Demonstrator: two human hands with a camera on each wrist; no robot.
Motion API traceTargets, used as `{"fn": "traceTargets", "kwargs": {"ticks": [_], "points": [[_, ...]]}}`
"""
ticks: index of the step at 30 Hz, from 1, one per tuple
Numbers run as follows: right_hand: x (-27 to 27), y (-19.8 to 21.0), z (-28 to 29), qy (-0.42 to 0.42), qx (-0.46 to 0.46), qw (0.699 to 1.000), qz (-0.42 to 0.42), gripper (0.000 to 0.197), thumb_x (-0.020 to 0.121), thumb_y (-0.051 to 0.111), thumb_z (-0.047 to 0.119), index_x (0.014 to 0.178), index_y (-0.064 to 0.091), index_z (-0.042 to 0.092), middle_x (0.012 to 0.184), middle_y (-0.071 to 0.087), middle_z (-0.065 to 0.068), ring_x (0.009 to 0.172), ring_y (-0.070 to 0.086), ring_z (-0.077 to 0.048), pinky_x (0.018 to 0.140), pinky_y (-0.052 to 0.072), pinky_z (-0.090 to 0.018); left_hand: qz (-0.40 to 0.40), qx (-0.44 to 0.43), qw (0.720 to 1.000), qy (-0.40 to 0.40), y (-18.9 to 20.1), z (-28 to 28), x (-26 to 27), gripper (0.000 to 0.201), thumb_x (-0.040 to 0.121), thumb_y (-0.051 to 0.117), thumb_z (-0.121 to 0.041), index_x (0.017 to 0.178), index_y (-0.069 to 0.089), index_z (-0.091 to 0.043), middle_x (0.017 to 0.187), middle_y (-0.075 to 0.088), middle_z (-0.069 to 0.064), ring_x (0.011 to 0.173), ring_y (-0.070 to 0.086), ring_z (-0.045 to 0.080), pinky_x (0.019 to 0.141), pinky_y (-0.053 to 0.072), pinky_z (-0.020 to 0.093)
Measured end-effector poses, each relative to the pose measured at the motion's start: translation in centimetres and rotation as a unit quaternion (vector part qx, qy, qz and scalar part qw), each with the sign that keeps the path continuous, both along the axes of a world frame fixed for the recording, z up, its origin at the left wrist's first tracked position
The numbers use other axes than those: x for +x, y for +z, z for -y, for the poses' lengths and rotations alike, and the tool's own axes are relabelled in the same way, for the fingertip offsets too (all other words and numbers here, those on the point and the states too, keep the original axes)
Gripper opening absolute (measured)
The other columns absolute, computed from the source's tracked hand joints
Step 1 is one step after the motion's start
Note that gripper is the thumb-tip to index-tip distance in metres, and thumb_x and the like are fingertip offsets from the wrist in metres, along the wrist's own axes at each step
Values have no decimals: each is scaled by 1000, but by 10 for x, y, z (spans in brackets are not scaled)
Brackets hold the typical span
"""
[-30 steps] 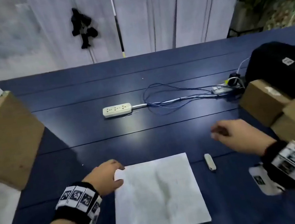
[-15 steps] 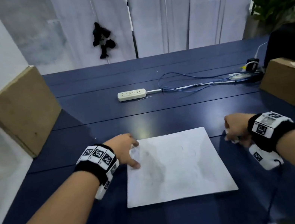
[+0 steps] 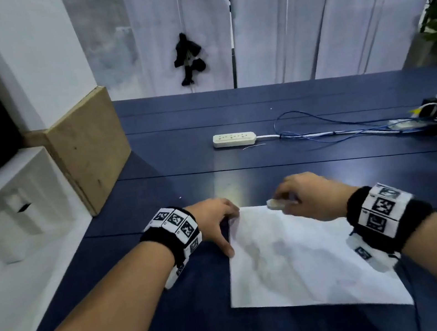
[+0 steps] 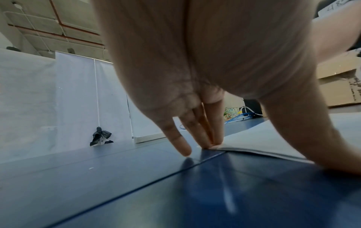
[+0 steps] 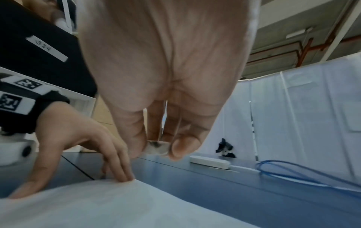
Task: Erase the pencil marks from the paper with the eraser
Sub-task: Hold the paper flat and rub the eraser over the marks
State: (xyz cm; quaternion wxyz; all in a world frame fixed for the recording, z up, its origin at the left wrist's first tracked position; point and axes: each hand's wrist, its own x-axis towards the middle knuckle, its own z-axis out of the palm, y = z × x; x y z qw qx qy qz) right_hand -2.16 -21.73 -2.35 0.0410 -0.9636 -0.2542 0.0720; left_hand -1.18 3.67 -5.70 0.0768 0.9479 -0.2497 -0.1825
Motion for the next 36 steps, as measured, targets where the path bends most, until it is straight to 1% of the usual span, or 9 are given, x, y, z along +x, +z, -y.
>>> {"fn": "traceTargets", "kwargs": {"ticks": [2,8,12,15,20,27,32,34,36], "points": [[9,-7,-26,23,4,1000,-19,28,88,64,34,113,67,22,102,63,5,89,54,-15,77,41,-26,4,2,1000,-4,-4,-3,1,100,61,87,-53,145,45,-18,152,34,-4,138,34,15,113,31,27],[29,-32,-60,44,10,998,-37,32,84,69,30,114,67,19,113,65,-2,104,60,-22,88,50,-34,-18,2,1000,-10,-16,-15,2,116,66,79,-62,156,18,-22,163,10,-8,150,8,12,120,10,33],[36,-40,-64,52,23,998,-22,29,85,65,25,113,69,19,112,65,0,105,60,-19,85,47,-28,-45,18,999,0,-18,-17,2,116,69,76,-64,157,11,-27,164,-3,-3,151,-4,19,118,3,52],[27,-44,-62,76,40,996,-7,27,83,65,24,109,71,19,106,66,1,99,62,-21,84,49,-30,-55,25,998,20,-18,-18,0,116,66,76,-66,156,11,-33,164,-5,-8,150,-8,23,114,2,67],[1,-41,-58,146,27,986,-81,28,79,66,25,106,74,24,100,69,6,78,53,-10,79,50,-29,-50,22,998,34,-18,-17,0,116,62,78,-66,155,16,-36,163,-1,-11,151,-4,20,117,5,62],[44,-41,-68,58,53,997,-25,29,77,66,24,105,75,21,101,73,2,94,66,-18,74,42,-19,-43,15,998,34,-21,-17,4,117,58,79,-68,153,18,-40,163,3,-12,151,-1,19,116,9,64],[15,-40,-62,161,42,985,-54,27,78,69,26,104,76,23,95,68,5,81,57,-14,76,46,-24,-46,14,998,43,-22,-17,5,119,56,80,-68,154,20,-39,163,2,-13,151,-2,17,116,7,63],[8,-37,-63,171,22,980,-98,27,78,70,30,104,76,26,93,68,7,77,54,-11,75,49,-27,-49,13,998,47,-22,-17,4,119,56,81,-68,153,20,-38,163,2,-13,150,-2,16,116,7,63],[16,-35,-67,155,11,984,-86,26,77,70,30,102,76,25,92,71,4,81,61,-17,76,52,-32,-49,14,998,44,-21,-17,4,118,57,81,-67,154,20,-38,163,2,-13,151,-2,17,116,6,64]]}}
